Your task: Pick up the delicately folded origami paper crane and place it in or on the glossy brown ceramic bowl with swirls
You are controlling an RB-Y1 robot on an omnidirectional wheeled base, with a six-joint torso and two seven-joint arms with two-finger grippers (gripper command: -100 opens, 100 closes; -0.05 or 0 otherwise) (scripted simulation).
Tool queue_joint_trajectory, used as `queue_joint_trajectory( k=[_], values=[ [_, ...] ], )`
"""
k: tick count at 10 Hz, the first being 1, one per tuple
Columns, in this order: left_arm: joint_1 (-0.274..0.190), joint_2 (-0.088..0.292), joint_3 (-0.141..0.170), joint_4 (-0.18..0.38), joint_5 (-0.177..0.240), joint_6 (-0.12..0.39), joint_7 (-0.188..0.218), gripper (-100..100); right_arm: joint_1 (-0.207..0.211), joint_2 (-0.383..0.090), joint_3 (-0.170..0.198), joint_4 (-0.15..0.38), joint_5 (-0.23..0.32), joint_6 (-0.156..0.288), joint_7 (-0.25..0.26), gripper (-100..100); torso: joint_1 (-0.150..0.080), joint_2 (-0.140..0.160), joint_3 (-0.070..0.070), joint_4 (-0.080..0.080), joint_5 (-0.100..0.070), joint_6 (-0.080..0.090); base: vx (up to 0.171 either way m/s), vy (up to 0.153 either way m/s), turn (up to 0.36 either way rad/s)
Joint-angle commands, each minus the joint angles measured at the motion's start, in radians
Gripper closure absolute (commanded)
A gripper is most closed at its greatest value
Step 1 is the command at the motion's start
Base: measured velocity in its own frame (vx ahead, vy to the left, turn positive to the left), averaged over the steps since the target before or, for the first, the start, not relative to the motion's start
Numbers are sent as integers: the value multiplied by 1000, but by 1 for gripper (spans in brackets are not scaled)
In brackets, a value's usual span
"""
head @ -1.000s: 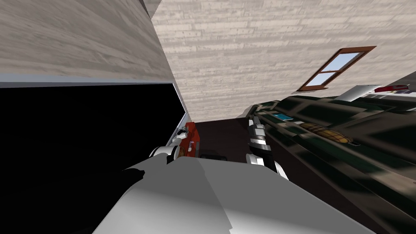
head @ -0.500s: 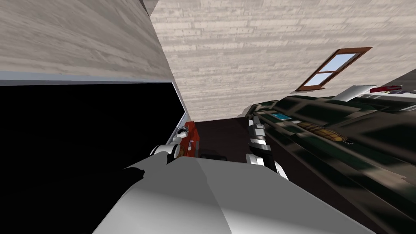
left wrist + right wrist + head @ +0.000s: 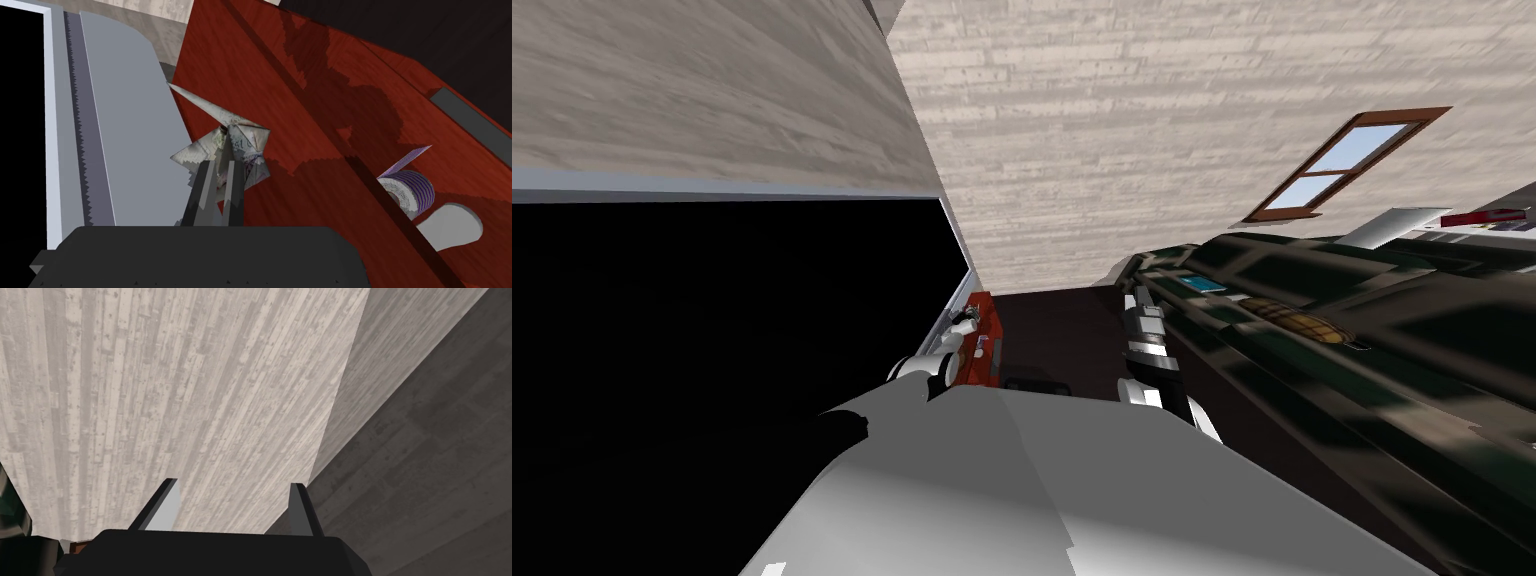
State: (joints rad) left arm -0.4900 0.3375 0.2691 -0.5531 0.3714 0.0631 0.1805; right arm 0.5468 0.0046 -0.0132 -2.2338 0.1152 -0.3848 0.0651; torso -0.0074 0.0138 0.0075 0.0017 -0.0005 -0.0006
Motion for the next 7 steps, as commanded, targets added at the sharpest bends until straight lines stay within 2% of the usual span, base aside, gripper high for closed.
queue_joint_trajectory(
  k=[1, 3, 5, 7],
  values=[
    [-25, -8, 19, -6, -7, 19, -10, 100, 0, 0, 0, 0, 0, 0, 0, 0, 0, 0, 0, 0, 0, 0, -216, -88, 56],
    [-57, -8, 37, -21, -8, 55, -21, 100, 0, 0, 0, 0, 0, 0, 0, 0, 0, 1, 1, 1, 0, 0, -218, -77, 58],
    [-78, -2, 46, -31, -7, 83, -26, 100, 0, 0, 0, 0, 0, 0, 0, 0, 3, 1, 1, 1, 0, -1, -202, -24, 27],
    [-108, 14, 53, -46, -2, 129, -30, 100, 0, 0, 0, 0, 0, 0, 0, 0, 1, 1, 1, 1, 0, 0, -238, -80, 34]
  ],
)
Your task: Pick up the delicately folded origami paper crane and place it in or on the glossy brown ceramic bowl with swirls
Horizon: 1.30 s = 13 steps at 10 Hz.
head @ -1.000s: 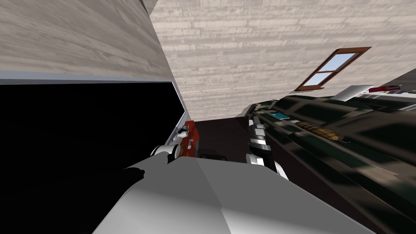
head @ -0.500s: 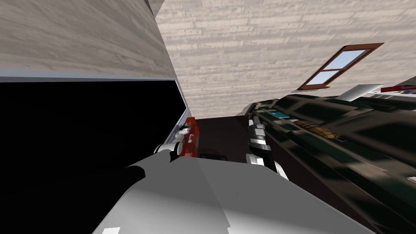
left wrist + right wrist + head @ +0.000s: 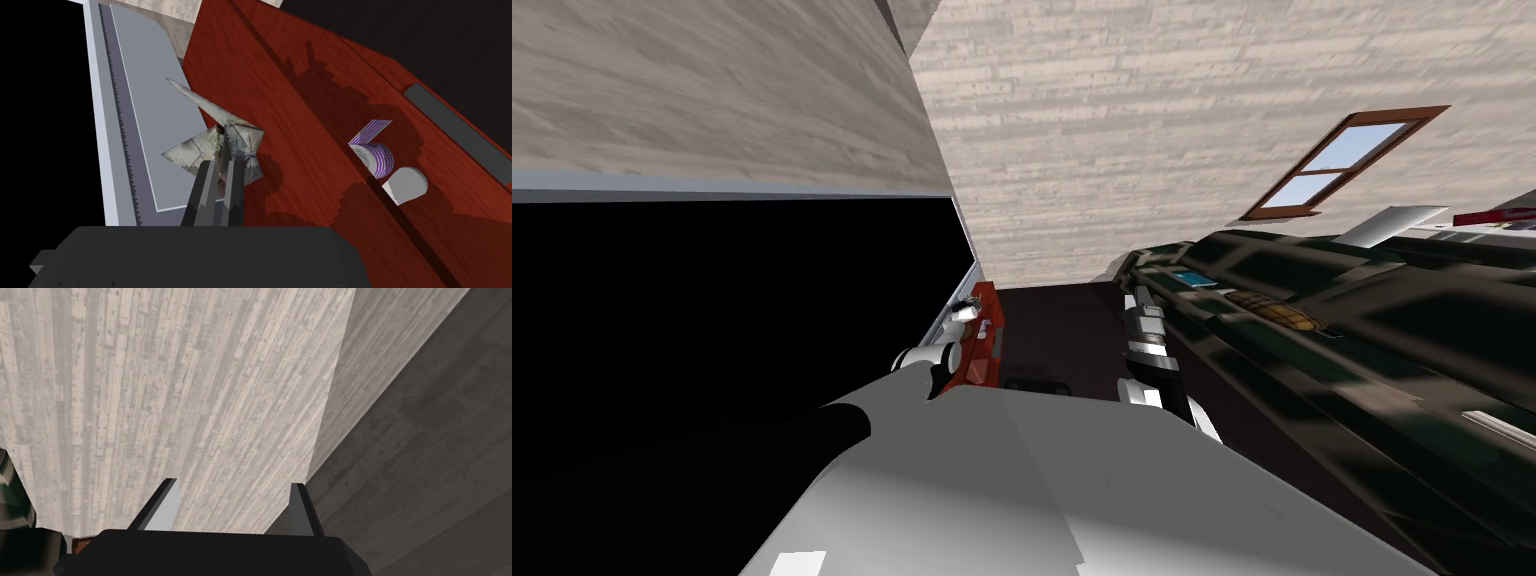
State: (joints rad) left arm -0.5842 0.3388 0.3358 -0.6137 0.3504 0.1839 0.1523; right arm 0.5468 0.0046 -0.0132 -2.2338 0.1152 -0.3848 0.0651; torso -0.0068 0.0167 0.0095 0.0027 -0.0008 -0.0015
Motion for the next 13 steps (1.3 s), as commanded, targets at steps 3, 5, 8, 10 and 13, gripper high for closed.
queue_joint_trajectory(
  k=[3, 5, 8, 10, 13],
  values=[
    [-45, 49, -18, -1, 30, 73, 1, 100, 0, 0, 0, 0, 0, 0, 0, 0, 4, -1, 0, 0, 1, 0, -215, -25, 7],
    [-57, 72, -27, -7, 37, 106, 6, 100, 0, 0, 0, 0, 0, 0, 0, 0, 3, -2, -1, 0, 1, 0, -201, -45, -5],
    [-70, 124, -53, -15, 54, 168, 21, 100, 0, 0, 0, 0, 0, 0, 0, 0, 4, -8, -4, -1, 1, 0, -148, -19, -31],
    [-73, 165, -78, -17, 68, 208, 36, 100, 0, 0, 0, 0, 0, 0, 0, 0, 5, -5, -3, -1, 1, 0, -184, -26, -49],
    [-71, 214, -111, -17, 85, 249, 56, 100, 0, 0, 0, 0, 0, 0, 0, 0, 5, -11, -6, -2, 1, 0, -96, -17, -45]
  ],
)
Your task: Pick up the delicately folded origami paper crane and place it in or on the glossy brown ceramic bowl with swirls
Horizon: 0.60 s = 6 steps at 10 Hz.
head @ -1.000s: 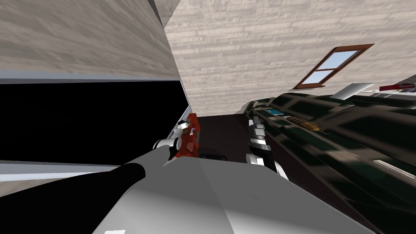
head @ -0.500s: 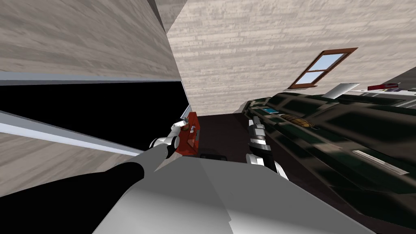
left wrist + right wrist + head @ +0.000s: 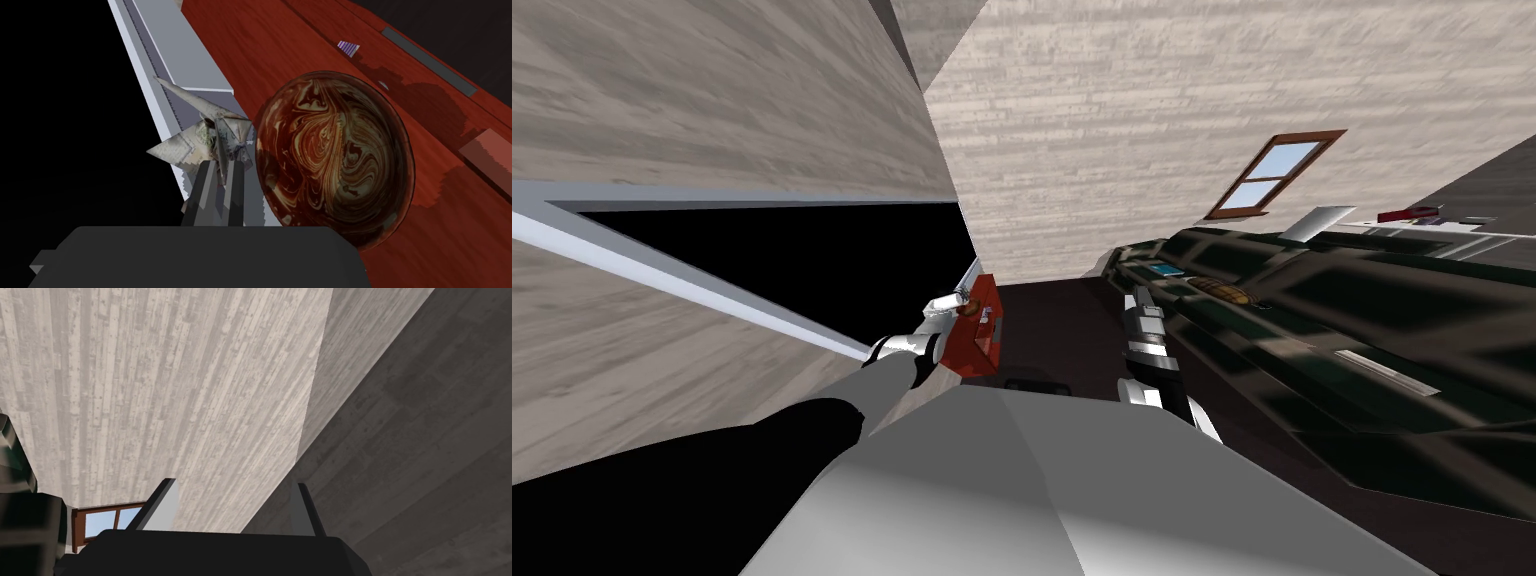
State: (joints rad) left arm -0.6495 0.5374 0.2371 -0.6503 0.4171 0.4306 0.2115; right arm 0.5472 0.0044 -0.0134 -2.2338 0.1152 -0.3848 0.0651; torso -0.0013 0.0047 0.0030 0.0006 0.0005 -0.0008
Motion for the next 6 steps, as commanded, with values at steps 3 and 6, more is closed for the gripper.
queue_joint_trajectory(
  k=[3, 6],
  values=[
    [2, 53, -43, 22, 32, 28, 15, 100, 0, 0, 0, 0, 0, 0, 0, 0, 1, -2, -2, -1, 1, 0, -53, -6, -52],
    [-3, 52, -42, 33, 37, 21, 6, -100, 0, 0, 0, 0, 0, 0, 0, 0, 1, -7, -4, -2, 1, 0, -4, 0, 2]
  ],
)
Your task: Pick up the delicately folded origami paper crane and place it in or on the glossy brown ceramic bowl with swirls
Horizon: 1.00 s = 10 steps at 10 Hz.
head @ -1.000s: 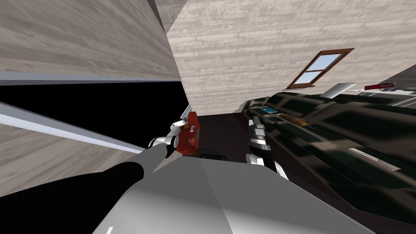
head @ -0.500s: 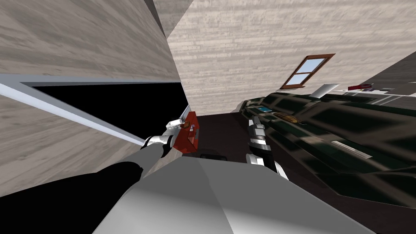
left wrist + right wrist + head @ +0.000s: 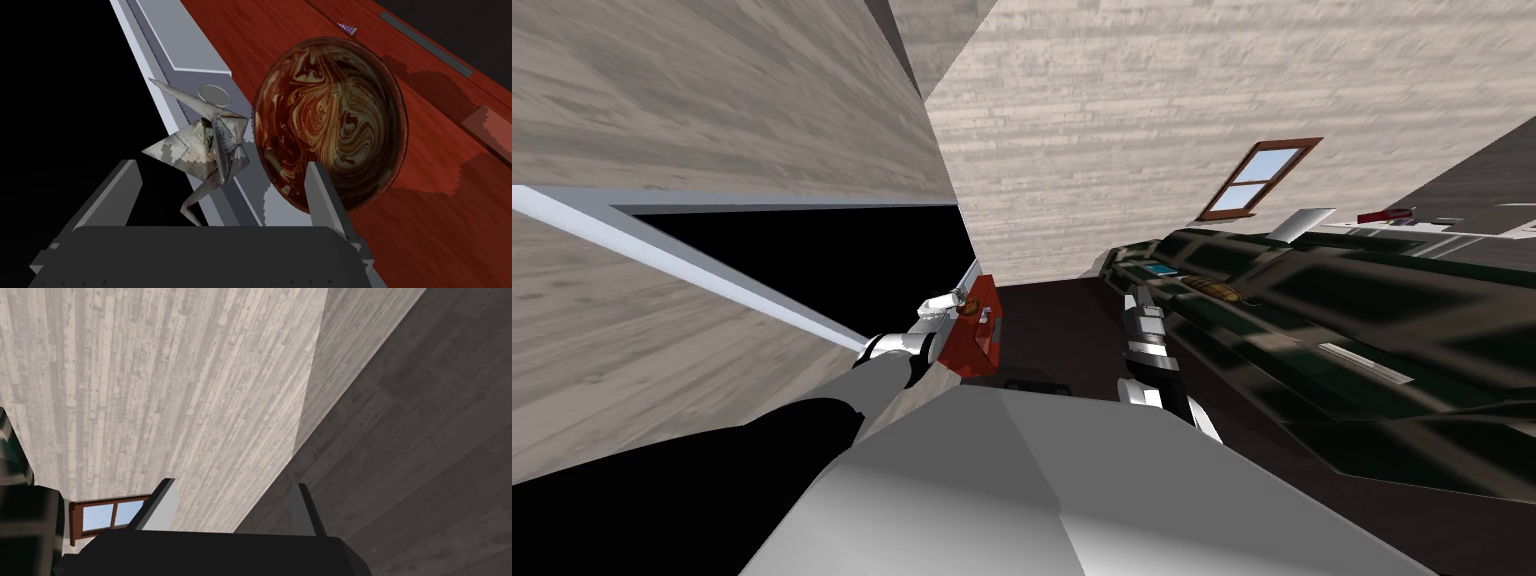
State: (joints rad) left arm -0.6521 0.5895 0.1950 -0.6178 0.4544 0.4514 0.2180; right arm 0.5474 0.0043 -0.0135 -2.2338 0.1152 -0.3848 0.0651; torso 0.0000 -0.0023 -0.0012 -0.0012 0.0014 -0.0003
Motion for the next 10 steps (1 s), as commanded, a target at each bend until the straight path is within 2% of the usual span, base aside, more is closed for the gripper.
queue_joint_trajectory(
  k=[1, 3, 4, 5, 8, 9, 10],
  values=[
    [0, 0, 0, 0, 0, 0, 0, -100, 0, 0, 0, 0, 0, 0, 0, 0, 0, 0, 0, 0, 0, 0, 0, 0, 0],
    [0, 0, 0, 0, 0, 0, 0, -100, 0, 0, 0, 0, 0, 0, 0, 0, 0, 0, 0, 0, 0, 0, 0, 0, 0],
    [0, 0, 0, 0, 0, 0, 0, 0, 0, 0, 0, 0, 0, 0, 0, 0, 0, 0, 0, 0, 0, 0, 0, 0, 0],
    [-10, 20, 50, 24, 45, 44, -50, -100, 0, 0, 0, 0, 0, 0, 0, 0, 0, 0, 0, 0, 0, 0, 98, -77, 280],
    [-10, 20, 55, 24, 45, 44, -114, -100, 0, 0, 0, 0, 0, 0, 0, 0, -4, -7, -4, -2, -1, 1, 80, -60, 39],
    [-20, 39, 104, 47, 90, 89, -150, -100, 0, 0, 0, 0, 0, 0, 0, 0, -1, -3, -2, -1, 0, 0, 94, -91, 270],
    [-20, 39, 110, 47, 90, 89, -199, -100, 0, 0, 0, 0, 0, 0, 0, 0, -5, -6, -3, -1, -1, -1, 122, -115, 196]
  ],
)
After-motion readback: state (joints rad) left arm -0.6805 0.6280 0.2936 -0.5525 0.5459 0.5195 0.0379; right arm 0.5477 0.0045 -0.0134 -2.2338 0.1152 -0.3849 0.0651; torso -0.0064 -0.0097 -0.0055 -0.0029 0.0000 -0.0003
